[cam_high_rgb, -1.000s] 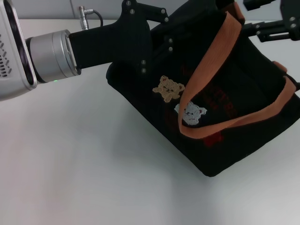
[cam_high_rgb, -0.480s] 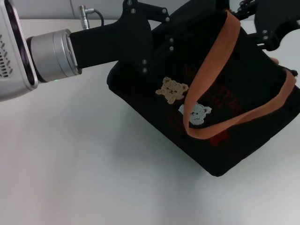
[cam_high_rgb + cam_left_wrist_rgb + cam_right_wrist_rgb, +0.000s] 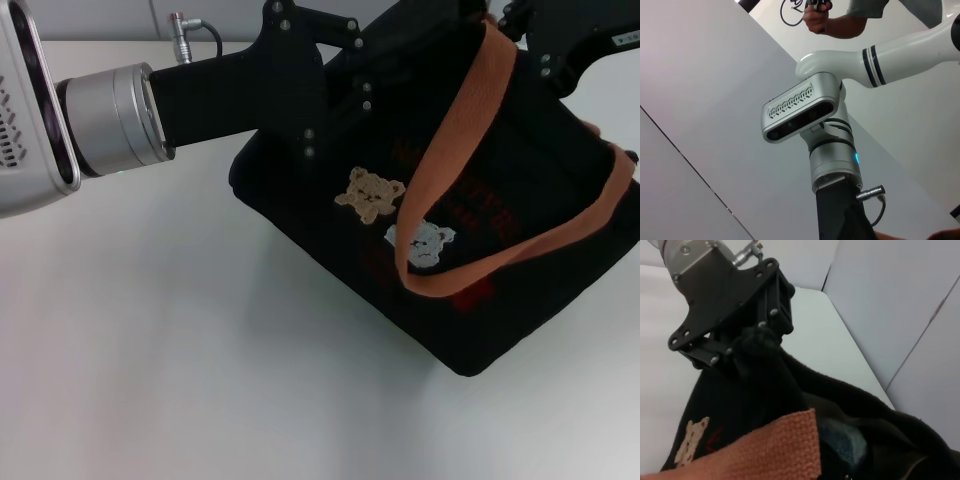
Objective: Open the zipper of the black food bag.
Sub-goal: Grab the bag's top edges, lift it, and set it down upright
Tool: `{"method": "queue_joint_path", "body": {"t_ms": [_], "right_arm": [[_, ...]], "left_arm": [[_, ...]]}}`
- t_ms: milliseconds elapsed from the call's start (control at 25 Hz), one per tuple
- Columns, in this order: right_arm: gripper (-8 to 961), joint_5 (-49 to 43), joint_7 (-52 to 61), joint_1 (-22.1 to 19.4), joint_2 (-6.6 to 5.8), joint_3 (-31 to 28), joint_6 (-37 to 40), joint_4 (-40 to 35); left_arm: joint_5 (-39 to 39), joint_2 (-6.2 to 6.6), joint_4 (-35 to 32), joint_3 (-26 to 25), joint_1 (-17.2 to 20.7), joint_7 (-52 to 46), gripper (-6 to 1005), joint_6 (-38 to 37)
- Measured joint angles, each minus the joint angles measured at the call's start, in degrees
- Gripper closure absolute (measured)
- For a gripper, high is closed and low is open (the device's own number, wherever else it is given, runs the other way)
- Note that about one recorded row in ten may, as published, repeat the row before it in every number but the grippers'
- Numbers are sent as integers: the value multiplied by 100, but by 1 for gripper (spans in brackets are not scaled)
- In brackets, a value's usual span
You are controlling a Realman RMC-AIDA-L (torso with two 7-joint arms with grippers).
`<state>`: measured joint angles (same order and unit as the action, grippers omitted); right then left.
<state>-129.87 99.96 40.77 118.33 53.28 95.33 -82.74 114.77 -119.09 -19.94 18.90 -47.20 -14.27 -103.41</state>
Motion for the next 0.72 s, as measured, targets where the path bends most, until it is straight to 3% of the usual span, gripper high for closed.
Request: {"method": "queue_joint_path", "body": {"t_ms": [360,720], "right_arm": [[954,111,-211,-195,5,-39,365,-345],[919,92,-234,-391,-25,-74,999,-697]], "left_arm": [[0,9,-1,-29,16,3,878,17],[-187,9,12,-1,53,3,878,51]]}}
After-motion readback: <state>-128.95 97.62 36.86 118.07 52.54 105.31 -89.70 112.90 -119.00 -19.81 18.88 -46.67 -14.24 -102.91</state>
